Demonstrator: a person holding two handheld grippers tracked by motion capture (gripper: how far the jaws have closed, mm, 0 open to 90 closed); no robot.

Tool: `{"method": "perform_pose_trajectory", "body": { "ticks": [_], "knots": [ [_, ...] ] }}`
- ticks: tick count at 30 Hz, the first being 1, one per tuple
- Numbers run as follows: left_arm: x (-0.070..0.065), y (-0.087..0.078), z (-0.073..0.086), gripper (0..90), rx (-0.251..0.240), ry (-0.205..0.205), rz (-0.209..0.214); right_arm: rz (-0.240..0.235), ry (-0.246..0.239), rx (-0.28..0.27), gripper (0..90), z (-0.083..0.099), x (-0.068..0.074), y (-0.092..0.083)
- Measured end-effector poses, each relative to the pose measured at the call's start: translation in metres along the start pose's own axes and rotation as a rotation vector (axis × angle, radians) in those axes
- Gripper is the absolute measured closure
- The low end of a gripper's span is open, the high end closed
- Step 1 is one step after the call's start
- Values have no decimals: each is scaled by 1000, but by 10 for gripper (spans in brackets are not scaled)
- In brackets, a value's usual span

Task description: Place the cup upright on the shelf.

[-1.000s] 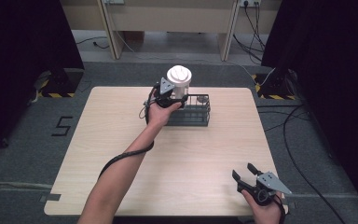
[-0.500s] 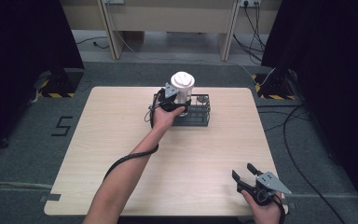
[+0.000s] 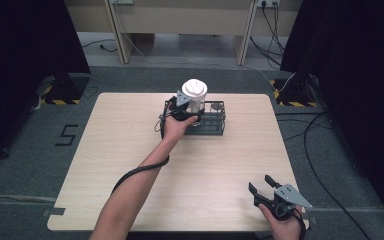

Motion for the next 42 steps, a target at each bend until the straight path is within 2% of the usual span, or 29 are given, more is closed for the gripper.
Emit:
{"method": "perform_pose_trajectory", "body": {
  "ticks": [5,12,17,35,42],
  "knots": [
    [0,-1,1,147,9,1,-4,1,-1,1,308,0,0,0],
    [-1,-14,-3,144,1,6,-7,-1,-3,2,306,0,1,0],
    [1,-28,-6,144,-19,0,-9,-2,-8,3,305,0,1,0],
    [14,-71,1,146,-21,46,-7,1,-8,7,303,0,1,0],
    [19,-88,7,147,-17,52,-4,5,-14,7,303,0,1,1]
  ]
}}
Point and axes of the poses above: each handheld gripper's, and its own axes: y roughly forward along the jaws, z roughly out of its underside, x roughly to its left, the point moved 5 cm from there along y, roughly forward along the jaws, and after that the axes turned 2 degrees about -z, right-handed, at the moved point
